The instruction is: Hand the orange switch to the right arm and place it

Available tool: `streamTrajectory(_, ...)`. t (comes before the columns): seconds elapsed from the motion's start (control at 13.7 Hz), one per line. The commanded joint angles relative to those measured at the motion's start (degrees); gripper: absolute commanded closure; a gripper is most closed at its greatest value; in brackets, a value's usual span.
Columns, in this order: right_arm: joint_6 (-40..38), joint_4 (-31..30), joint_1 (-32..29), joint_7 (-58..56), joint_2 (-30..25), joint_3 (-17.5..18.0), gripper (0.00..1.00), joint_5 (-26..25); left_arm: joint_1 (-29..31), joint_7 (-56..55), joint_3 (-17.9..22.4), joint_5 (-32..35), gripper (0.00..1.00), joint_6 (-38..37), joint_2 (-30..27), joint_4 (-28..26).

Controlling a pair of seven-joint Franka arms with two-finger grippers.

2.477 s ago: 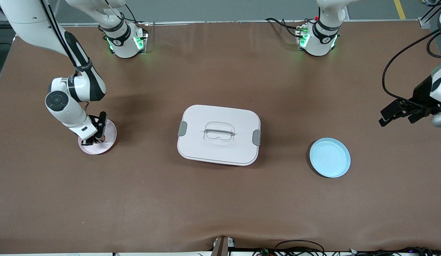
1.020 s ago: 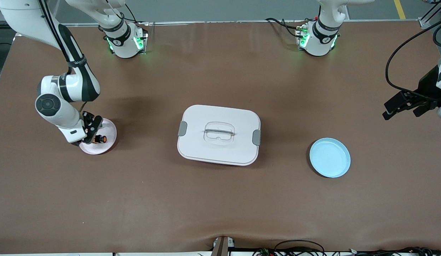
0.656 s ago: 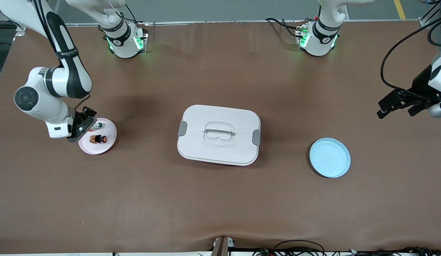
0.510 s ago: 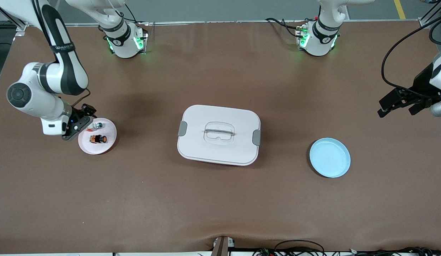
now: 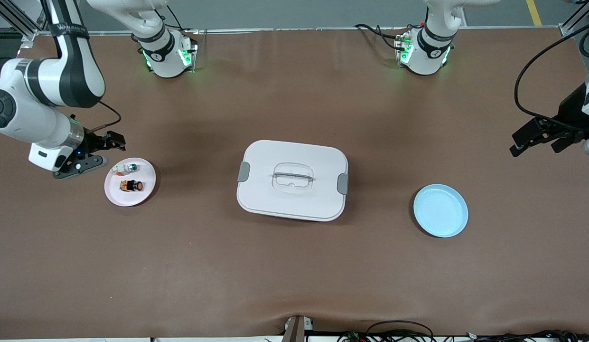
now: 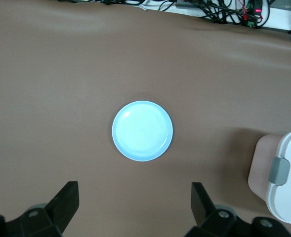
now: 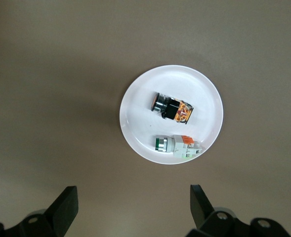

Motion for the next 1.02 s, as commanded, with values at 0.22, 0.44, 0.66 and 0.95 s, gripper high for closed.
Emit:
streamTrajectory(0.22,-13.7,14.6,0.9,3.0,0.5,-0.3,0.00,1.1,0.4,0.3,-0.3,1.3,0.00,-3.3,0.5,1.3)
streamTrajectory(0.44,-17.6,20.2,0.9,5.9,1.3,-0.3,0.00,1.3,0.2,0.8,-0.5,1.3,0.00,-5.3,0.2,1.4)
streamTrajectory(0.66,-20.9,23.8,0.6,8.4,1.3,-0.3,0.00,1.5,0.5,5.4,-0.5,1.1,0.00,-5.6,0.2,1.4)
streamTrajectory(0.95,-25.3,31.0,0.3,8.4,3.8,-0.5,0.00,0.7,0.2,4.6,-0.5,1.2,0.00,-5.7,0.2,1.9)
